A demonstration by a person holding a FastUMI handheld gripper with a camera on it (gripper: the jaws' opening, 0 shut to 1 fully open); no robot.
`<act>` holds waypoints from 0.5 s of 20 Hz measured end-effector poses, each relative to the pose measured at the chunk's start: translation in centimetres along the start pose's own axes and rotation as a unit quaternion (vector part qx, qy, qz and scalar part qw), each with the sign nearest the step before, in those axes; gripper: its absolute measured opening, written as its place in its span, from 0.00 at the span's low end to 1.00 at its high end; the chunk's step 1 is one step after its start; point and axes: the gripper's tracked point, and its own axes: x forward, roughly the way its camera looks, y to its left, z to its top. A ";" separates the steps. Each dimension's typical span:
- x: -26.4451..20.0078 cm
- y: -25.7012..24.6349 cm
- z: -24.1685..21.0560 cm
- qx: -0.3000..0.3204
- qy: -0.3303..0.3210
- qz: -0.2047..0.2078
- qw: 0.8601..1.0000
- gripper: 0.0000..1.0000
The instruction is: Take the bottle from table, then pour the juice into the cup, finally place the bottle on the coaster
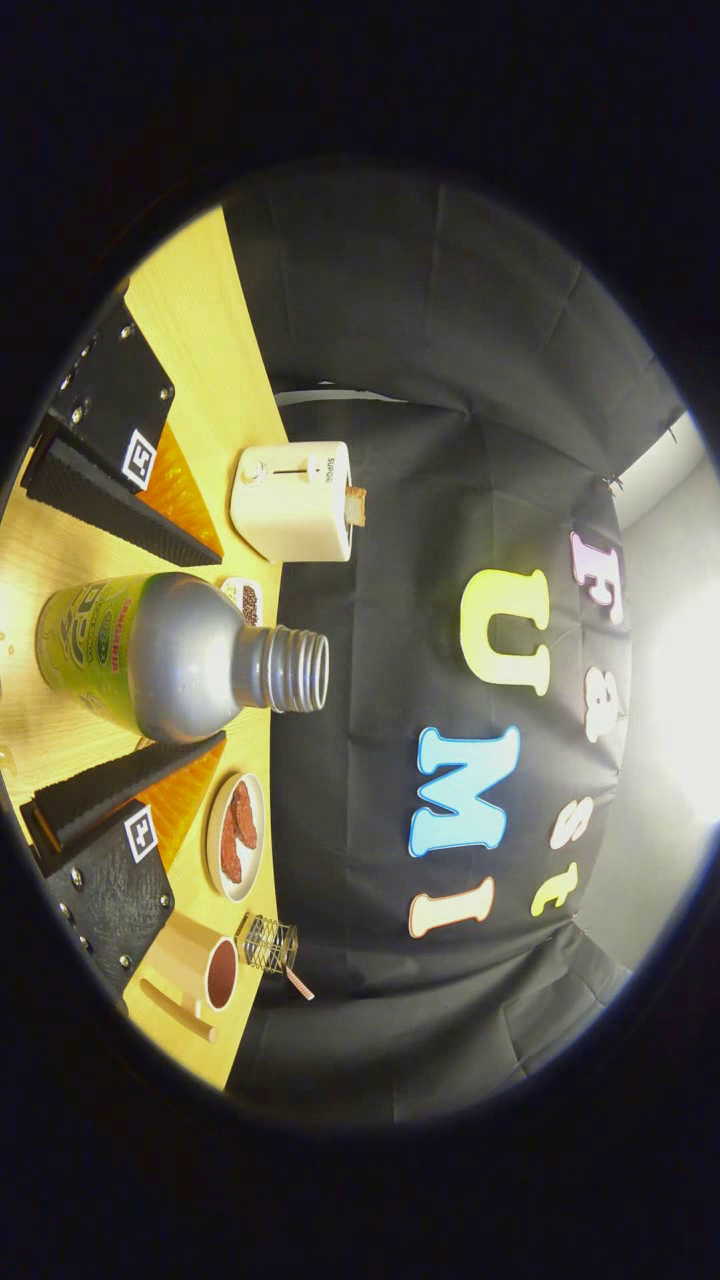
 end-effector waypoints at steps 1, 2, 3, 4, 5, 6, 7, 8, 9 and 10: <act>0.1 0.2 -0.3 -0.001 0.003 0.003 1.000 0.99; 0.3 0.2 -0.6 0.000 0.006 0.003 1.000 0.99; 0.3 0.2 -0.9 0.000 0.009 0.002 1.000 0.99; 0.0 0.0 -0.8 -0.003 0.009 -0.003 1.000 0.94; 0.0 0.0 -0.7 -0.003 0.009 0.001 1.000 0.88; 0.2 -0.1 -0.8 -0.003 0.014 0.000 1.000 0.82; 0.2 -0.6 -0.7 -0.004 0.017 -0.006 1.000 0.82; 0.0 -1.4 -0.4 -0.006 0.019 -0.017 1.000 0.81; -0.2 -2.4 0.1 -0.008 0.020 -0.030 0.999 0.79; -0.4 -3.2 0.6 -0.004 0.017 -0.042 0.999 0.79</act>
